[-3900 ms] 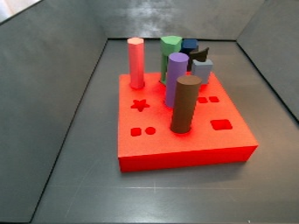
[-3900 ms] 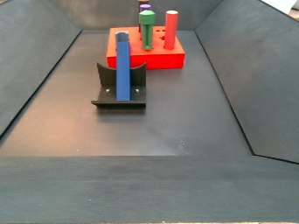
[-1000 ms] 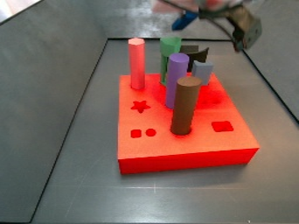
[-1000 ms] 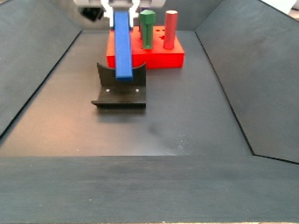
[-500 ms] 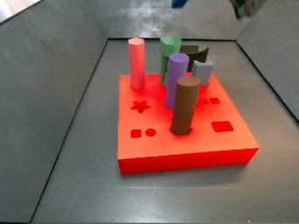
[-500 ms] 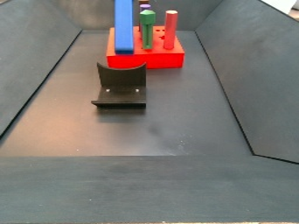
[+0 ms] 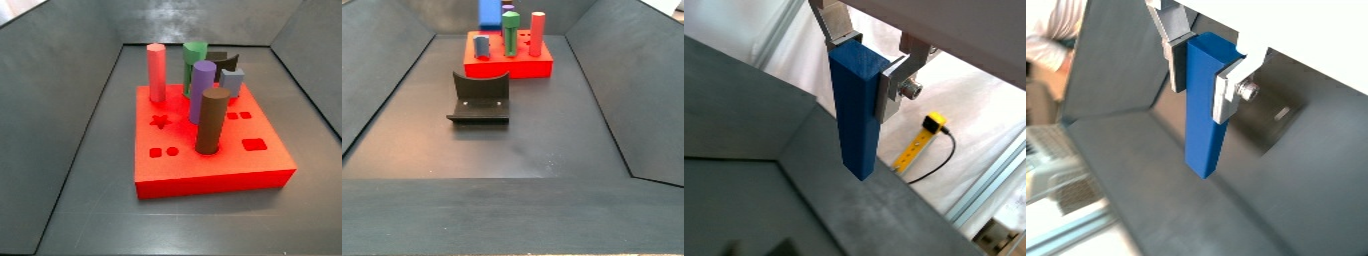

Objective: Pick up the rectangle object. Move up. Place the rectangle object on the fixture. Regrasp the rectangle object. Move to above the board. Insert the rectangle object.
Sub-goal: Move to above the board.

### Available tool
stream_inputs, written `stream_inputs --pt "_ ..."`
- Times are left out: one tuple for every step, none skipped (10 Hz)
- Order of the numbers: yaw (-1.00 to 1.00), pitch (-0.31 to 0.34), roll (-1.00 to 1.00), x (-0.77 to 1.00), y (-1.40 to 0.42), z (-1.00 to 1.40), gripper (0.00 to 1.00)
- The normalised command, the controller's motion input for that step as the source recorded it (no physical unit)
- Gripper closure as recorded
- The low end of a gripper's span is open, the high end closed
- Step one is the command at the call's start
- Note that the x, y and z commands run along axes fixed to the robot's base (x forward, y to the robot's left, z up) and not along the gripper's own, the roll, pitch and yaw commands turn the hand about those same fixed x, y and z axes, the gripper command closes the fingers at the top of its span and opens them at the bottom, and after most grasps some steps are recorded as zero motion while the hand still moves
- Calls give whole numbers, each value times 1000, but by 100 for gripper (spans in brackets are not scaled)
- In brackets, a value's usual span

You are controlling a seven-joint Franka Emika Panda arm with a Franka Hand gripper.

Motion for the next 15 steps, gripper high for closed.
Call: stream_inputs --pt "-118 18 -1000 -391 -1000 349 100" --pt "-119 22 -1000 -404 -1000 334 100" --pt "-119 27 -1000 -411 -1000 337 100" --pt "-117 35 -1000 -423 -1000 345 100" --pt "-114 39 -1000 -439 -1000 349 100" --pt "-113 39 -1000 -453 -1000 349 100" --pt "-108 39 -1000 -444 -904 319 100" --pt "-101 39 -1000 -305 -536 196 100" --pt "-95 33 -1000 -207 -292 112 100" --pt "-86 24 -1000 -143 -139 57 100" --pt "-75 2 -955 -116 -70 43 100" --pt "-39 -26 -652 -98 -17 16 100" --pt "-24 -37 -454 -83 0 9 100" --pt "-18 -39 -304 -66 5 7 100" --pt "-12 -36 -213 -51 10 2 100"
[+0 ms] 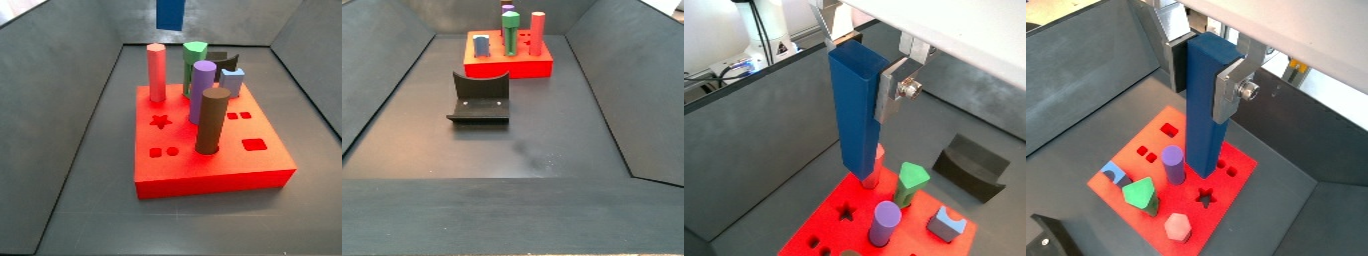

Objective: Pick up the rectangle object. Move up. Place the rectangle object on the fixture. Regrasp the rectangle object. Move to above the board. Insert the rectangle object.
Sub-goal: Insert the rectangle object.

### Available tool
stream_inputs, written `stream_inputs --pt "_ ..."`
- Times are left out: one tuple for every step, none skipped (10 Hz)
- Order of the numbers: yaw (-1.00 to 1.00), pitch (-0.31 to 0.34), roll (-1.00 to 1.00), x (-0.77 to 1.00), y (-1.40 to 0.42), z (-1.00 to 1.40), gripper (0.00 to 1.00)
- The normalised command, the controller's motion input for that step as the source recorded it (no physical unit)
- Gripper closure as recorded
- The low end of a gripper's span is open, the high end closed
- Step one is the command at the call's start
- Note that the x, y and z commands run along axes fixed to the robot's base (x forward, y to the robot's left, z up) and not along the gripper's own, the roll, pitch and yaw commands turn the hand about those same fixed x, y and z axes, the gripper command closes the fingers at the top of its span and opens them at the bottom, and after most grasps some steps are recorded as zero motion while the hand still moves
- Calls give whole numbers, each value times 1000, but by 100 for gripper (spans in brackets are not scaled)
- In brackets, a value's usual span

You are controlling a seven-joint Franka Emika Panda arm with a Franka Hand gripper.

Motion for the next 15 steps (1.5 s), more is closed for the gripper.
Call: stream_inputs --pt "0 -11 0 0 -46 -26 100" --pt "0 -20 0 0 0 -14 100" --pt "0 -69 -21 -9 0 -34 100" --pt "0 -57 -26 -9 0 -14 100" --pt "186 -63 -71 243 -123 0 100" --pt "243 -17 -46 583 -183 0 100" --pt "237 0 -31 803 -211 0 100" --pt "231 0 -17 874 -234 -11 100" --pt "226 19 -1 937 -226 0 100" --pt "234 66 0 997 -211 0 100" --pt "277 99 0 980 -143 0 100" --pt "349 90 0 963 -77 0 100" --pt "400 80 0 923 -91 0 100" --pt "389 47 0 937 -89 0 100" --pt "383 36 0 934 -103 0 100"
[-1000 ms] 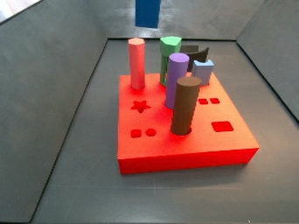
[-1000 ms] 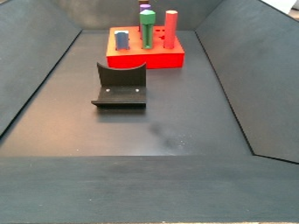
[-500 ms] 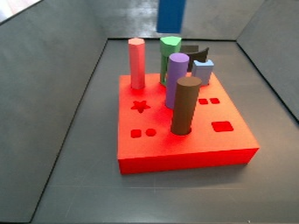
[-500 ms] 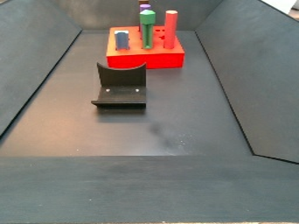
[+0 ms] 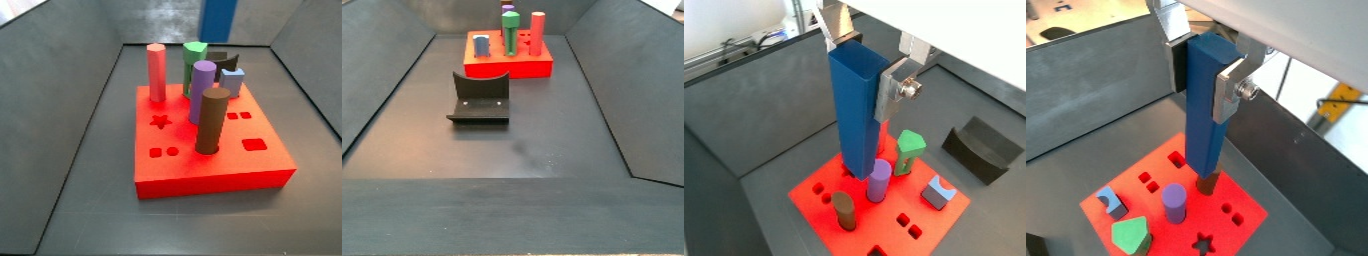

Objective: Pick up the rectangle object. Move up. Place the rectangle object on the fixture. Regrasp the rectangle object. Move to above the board. Insert the rectangle object.
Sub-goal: Insert the rectangle object.

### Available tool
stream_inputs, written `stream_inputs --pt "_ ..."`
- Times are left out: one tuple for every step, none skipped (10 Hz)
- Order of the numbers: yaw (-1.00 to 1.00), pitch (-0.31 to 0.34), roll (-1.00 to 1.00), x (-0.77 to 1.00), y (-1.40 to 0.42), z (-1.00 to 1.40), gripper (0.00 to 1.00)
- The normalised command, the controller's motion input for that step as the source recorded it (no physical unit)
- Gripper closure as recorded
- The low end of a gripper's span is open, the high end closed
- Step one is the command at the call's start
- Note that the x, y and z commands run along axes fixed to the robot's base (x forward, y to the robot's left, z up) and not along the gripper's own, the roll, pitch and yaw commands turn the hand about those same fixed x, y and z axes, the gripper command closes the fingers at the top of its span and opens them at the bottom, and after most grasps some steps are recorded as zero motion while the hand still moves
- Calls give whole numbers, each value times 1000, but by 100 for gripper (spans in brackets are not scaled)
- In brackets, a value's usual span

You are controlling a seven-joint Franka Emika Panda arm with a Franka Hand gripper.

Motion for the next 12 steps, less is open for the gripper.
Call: stream_inputs --pt "349 17 13 943 -143 0 100" --pt "0 31 41 1000 -240 0 100" --pt "-57 0 41 1000 -169 0 100" --pt "-229 0 34 880 -123 0 100" --pt "-246 0 43 860 -114 0 100" --pt "-217 0 64 877 -83 -9 100" --pt "-140 10 86 937 -14 -71 100" --pt "-91 43 97 969 0 -89 100" --pt "-57 64 104 1000 0 -111 100" --pt "-43 60 114 1000 0 -157 100" --pt "-63 56 106 1000 0 -217 100" --pt "-89 57 97 974 0 -243 100"
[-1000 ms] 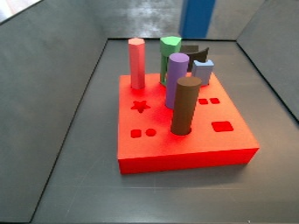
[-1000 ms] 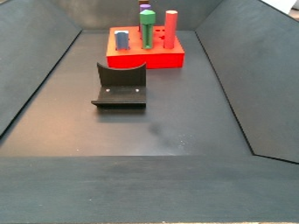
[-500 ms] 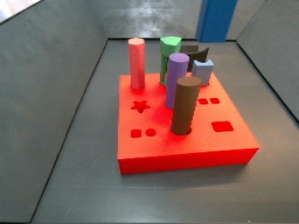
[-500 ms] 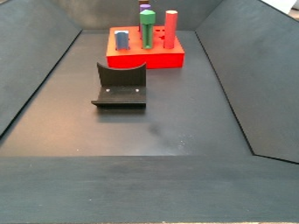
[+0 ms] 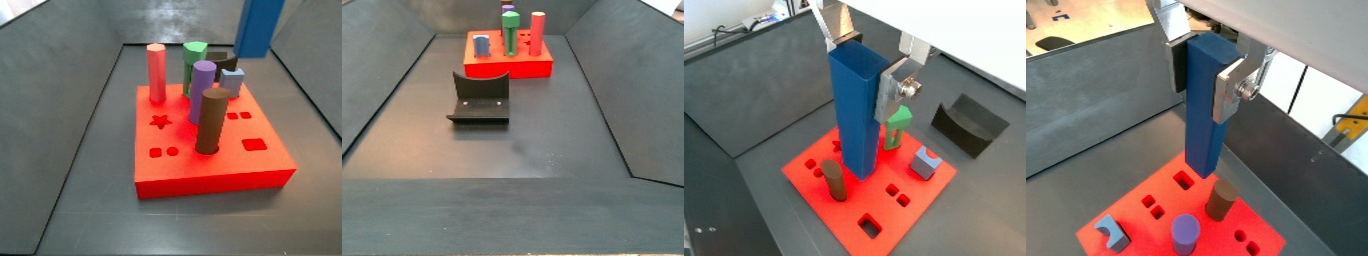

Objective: Pick up the rectangle object. Move up. Place the rectangle object on the fixture. Regrasp the rectangle object. Move to above the board. Insert the rectangle object.
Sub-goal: Insert the rectangle object.

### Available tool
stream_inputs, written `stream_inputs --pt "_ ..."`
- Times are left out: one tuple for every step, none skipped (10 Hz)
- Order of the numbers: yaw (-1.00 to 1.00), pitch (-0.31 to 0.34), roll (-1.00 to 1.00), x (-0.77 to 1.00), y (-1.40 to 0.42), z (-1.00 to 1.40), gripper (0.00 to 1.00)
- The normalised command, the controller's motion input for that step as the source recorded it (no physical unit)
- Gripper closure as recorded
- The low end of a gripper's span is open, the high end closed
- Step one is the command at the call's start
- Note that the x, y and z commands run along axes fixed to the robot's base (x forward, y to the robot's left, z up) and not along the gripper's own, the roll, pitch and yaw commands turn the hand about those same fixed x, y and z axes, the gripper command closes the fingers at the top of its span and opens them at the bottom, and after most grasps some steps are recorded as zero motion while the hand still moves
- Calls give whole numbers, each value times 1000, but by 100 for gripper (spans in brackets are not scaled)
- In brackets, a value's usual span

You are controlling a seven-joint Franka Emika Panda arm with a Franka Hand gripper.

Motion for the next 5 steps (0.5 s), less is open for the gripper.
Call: stream_inputs --pt "-151 51 87 866 -26 -291 100" --pt "-180 51 89 837 -40 -286 100" --pt "-129 59 96 889 -31 -317 100" --pt "-74 27 97 986 -14 -346 100" --pt "-43 0 109 1000 -3 -394 100"
